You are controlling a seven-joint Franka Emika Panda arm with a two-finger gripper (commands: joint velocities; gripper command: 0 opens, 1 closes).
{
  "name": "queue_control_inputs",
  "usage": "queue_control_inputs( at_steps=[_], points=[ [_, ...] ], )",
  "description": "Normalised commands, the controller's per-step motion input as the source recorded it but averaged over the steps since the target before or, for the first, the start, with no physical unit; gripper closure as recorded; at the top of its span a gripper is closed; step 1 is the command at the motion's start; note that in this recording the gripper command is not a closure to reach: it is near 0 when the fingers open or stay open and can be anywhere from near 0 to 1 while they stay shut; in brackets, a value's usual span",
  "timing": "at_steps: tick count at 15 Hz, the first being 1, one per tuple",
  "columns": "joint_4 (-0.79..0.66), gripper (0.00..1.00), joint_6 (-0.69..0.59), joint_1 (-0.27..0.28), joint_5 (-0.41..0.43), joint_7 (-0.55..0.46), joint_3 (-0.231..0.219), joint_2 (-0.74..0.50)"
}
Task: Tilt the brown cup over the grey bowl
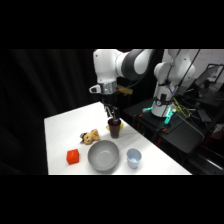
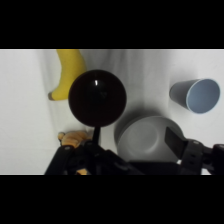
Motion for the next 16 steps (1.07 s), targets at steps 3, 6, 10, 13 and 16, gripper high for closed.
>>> queue_control_inputs(
  at_steps=[3, 6, 10, 13, 16],
  points=[
    [-0.28, 0.0, 0.43, 0.074, 0.102, 0.25, 0.075, -0.08],
    [-0.17, 0.0, 0.45, 0.085, -0.2, 0.45, 0.03, 0.09],
    [-0.03, 0.0, 0.28, 0.08, -0.311, 0.45, -0.058, 0.18],
    [0.06, 1.0, 0.09, 0.12, -0.301, 0.37, -0.134, 0.08],
    [0.1, 1.0, -0.05, 0.131, -0.247, 0.27, -0.122, -0.01]
  ],
)
